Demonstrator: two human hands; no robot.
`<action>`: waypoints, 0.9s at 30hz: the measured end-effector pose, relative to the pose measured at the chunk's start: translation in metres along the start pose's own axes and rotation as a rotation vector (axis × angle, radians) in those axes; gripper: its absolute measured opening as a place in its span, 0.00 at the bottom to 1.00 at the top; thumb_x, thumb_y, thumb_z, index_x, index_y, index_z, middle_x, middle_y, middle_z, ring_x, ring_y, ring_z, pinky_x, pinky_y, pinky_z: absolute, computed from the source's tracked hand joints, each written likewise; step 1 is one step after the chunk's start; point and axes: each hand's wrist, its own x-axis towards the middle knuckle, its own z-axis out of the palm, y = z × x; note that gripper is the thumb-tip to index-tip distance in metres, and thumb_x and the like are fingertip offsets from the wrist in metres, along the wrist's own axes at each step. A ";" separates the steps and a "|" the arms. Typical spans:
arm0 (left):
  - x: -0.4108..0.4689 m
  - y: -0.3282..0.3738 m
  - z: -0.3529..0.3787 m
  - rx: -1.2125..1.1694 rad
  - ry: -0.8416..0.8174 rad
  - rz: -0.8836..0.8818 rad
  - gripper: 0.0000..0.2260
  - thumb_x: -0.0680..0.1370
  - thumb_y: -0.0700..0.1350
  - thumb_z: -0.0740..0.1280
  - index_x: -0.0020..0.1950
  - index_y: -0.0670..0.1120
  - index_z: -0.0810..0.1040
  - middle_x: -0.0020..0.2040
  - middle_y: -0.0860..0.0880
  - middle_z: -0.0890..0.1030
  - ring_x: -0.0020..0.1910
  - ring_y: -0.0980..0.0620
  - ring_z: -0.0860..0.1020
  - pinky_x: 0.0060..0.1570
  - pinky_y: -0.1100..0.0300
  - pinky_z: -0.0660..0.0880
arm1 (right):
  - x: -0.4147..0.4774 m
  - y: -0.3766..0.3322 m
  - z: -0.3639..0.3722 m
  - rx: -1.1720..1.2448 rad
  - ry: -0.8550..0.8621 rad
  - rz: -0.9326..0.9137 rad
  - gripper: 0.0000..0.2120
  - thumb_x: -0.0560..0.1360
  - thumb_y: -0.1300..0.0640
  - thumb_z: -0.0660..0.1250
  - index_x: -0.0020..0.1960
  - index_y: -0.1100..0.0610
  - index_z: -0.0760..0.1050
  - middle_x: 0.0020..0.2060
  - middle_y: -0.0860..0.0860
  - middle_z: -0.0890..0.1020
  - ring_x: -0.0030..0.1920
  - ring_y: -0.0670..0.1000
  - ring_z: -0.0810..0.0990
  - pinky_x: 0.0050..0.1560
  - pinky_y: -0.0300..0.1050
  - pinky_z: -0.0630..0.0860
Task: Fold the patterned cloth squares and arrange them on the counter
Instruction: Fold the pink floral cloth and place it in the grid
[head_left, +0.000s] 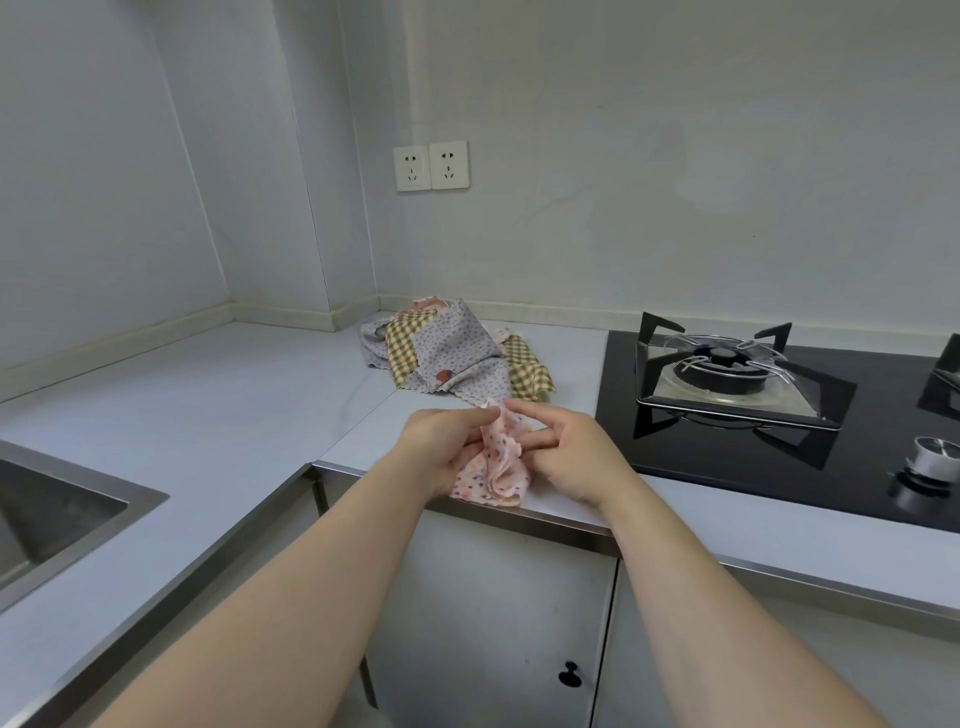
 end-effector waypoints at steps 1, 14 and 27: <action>0.001 0.000 0.001 0.011 0.042 0.007 0.08 0.75 0.32 0.73 0.53 0.31 0.81 0.45 0.36 0.86 0.41 0.42 0.86 0.39 0.53 0.84 | 0.000 0.001 0.000 0.001 0.007 -0.002 0.32 0.73 0.70 0.67 0.69 0.42 0.76 0.45 0.41 0.87 0.55 0.42 0.84 0.62 0.49 0.78; 0.005 0.035 -0.006 0.282 0.120 -0.041 0.06 0.80 0.37 0.67 0.56 0.37 0.77 0.50 0.41 0.84 0.45 0.44 0.83 0.38 0.53 0.79 | 0.009 -0.002 0.007 -0.478 0.190 0.040 0.25 0.82 0.35 0.53 0.75 0.44 0.67 0.67 0.45 0.78 0.67 0.53 0.74 0.62 0.53 0.74; 0.028 0.025 -0.043 1.034 0.295 0.360 0.05 0.77 0.40 0.65 0.41 0.44 0.78 0.38 0.47 0.78 0.37 0.47 0.74 0.35 0.59 0.70 | 0.006 -0.005 0.007 -0.571 0.167 0.040 0.24 0.82 0.35 0.54 0.70 0.43 0.74 0.66 0.48 0.79 0.69 0.53 0.71 0.65 0.51 0.71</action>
